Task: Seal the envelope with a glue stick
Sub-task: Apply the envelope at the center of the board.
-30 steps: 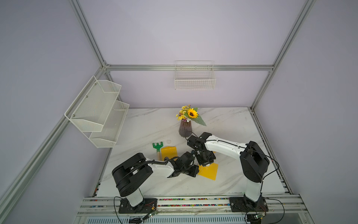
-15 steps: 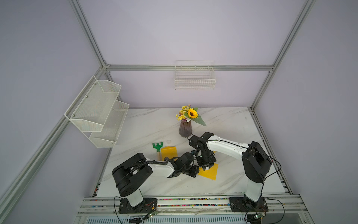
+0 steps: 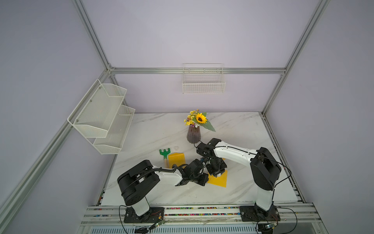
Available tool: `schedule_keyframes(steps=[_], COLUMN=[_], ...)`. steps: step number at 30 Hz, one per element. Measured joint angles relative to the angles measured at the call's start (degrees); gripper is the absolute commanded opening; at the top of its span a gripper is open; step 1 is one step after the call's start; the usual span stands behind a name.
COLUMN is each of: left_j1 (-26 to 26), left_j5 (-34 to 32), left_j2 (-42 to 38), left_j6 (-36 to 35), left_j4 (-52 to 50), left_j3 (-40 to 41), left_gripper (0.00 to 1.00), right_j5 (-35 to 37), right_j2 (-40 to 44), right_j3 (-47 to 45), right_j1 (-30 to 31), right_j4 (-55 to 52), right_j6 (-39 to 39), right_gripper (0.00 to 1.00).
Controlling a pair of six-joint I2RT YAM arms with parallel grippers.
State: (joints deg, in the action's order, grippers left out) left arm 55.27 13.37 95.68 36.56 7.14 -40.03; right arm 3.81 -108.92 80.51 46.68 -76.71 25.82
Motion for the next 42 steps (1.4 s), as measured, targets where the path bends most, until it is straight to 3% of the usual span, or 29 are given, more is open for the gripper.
schedule_keyframes(steps=[12, 27, 42], left_j1=[-0.3, -0.2, -0.1], left_j5=[-0.1, -0.3, -0.3], left_j2=[0.0, 0.0, 0.0], left_j6=[0.4, 0.3, -0.2], left_j4=[-0.6, -0.6, -0.8], left_j3=[-0.1, -0.1, -0.3], left_gripper=[0.0, 0.0, 0.0], right_j5=[-5.0, -12.0, -1.6], right_j2=[-0.2, 4.7, 1.7], right_j3=[0.7, -5.4, -2.3], right_j1=[-0.3, -1.4, 0.0], right_j4=[4.4, 7.4, 3.0], right_j6=[1.2, 0.6, 0.7], right_gripper=[0.0, 0.0, 0.0])
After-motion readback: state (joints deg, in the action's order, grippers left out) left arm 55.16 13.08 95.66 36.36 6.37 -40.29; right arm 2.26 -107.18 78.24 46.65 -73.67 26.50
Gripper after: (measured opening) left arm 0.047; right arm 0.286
